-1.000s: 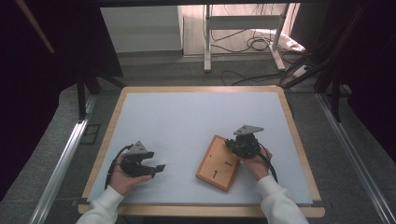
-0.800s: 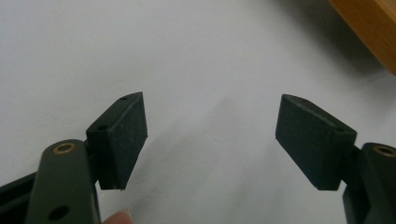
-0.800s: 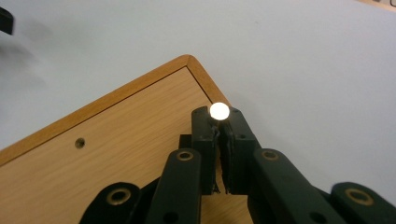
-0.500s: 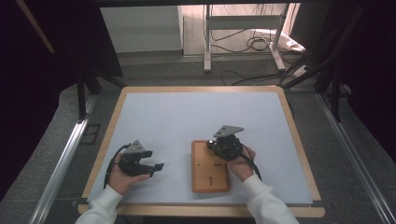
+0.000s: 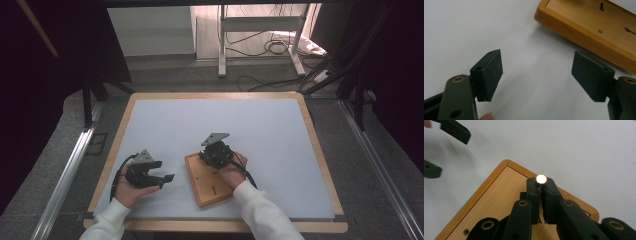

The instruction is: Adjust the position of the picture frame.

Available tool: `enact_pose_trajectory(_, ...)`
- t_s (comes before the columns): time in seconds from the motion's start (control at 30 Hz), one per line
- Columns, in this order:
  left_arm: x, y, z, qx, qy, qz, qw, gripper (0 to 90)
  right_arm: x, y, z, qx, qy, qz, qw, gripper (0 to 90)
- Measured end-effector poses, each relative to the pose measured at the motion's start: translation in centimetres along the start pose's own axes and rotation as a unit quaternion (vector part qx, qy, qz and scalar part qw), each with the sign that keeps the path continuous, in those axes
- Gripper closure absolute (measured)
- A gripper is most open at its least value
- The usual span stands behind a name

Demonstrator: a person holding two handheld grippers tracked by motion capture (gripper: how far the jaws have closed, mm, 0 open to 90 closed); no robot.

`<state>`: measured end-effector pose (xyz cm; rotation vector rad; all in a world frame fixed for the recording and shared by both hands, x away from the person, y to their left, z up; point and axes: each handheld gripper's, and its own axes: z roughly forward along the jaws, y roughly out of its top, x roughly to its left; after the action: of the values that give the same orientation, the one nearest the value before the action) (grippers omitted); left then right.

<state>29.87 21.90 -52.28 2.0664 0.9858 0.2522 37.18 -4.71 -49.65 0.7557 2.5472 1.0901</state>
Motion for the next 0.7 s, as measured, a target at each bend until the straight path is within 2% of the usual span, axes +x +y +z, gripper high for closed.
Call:
enact_pose_trajectory(0.17,0.0,0.0,0.0,0.000,0.000,0.001,1.0000,25.0,-0.4,-0.4,1.2,0.010,-0.006,0.000,0.9999,85.0)
enact_pose_trajectory(0.27,0.0,0.0,0.0,0.001,0.000,0.002,1.0000,25.0,-0.7,-0.8,1.5,0.009,0.004,0.005,0.9999,82.3)
enact_pose_trajectory(0.3,-0.1,0.0,0.0,0.000,0.000,0.004,1.0000,25.0,-0.9,-1.1,0.7,-0.009,0.016,0.017,0.9997,68.9)
enact_pose_trajectory(0.4,-0.1,0.0,0.1,0.002,-0.001,0.006,1.0000,25.0,-1.1,-1.6,-1.5,-0.032,-0.004,0.015,0.9994,56.2)
enact_pose_trajectory(0.43,-0.1,0.0,0.1,0.002,-0.001,0.006,1.0000,25.0,-1.1,-1.6,-1.5,-0.032,-0.004,0.015,0.9994,56.2)
enact_pose_trajectory(0.53,-0.2,0.0,0.2,0.004,0.000,0.006,1.0000,25.0,-1.6,-3.1,-4.3,-0.042,-0.020,0.038,0.9982,49.5)
enact_pose_trajectory(0.63,-0.3,0.0,0.4,0.004,0.001,0.006,1.0000,25.0,-2.1,-5.1,-6.5,-0.033,-0.029,0.055,0.9975,52.4)
enact_pose_trajectory(0.7,-0.4,0.1,0.4,0.007,0.003,0.009,0.9999,24.9,-2.3,-6.6,-7.6,-0.028,-0.030,0.054,0.9977,53.8)
